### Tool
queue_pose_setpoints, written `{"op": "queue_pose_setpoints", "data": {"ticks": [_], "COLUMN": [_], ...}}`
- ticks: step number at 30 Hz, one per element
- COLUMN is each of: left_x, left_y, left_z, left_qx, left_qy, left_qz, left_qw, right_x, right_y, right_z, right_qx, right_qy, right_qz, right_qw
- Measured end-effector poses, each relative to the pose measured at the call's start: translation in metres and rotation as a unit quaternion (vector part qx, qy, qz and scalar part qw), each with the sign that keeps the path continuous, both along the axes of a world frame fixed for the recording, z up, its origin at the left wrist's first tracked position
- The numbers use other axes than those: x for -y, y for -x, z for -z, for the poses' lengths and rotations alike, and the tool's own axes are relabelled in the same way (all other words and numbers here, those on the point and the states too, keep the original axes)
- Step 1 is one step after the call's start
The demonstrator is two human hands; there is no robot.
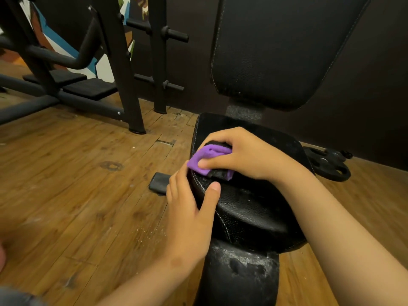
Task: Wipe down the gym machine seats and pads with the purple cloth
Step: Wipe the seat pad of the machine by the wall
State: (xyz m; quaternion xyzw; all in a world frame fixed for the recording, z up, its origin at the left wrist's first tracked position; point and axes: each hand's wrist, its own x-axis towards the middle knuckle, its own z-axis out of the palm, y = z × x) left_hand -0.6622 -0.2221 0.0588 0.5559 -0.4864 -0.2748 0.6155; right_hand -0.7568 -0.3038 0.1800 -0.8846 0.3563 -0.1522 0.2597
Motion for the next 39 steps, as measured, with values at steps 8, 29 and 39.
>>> {"op": "queue_pose_setpoints", "data": {"ticks": [8,29,39], "left_x": [0.000,-0.031,-0.031], "left_y": [0.000,0.017,0.016], "left_z": [-0.001,0.015,0.014], "left_qx": [0.009,0.000,-0.005], "left_qy": [-0.005,-0.039,-0.030], "left_qz": [0.003,0.020,0.021], "left_qw": [1.000,0.999,0.999], "right_x": [0.006,-0.044,-0.069], "right_y": [-0.018,0.022,0.040], "right_z": [0.001,-0.015,0.001], "right_qx": [-0.062,-0.091,-0.031], "right_qy": [0.084,-0.012,0.061], "right_qz": [0.010,-0.033,0.036], "right_qw": [0.994,0.995,0.997]}}
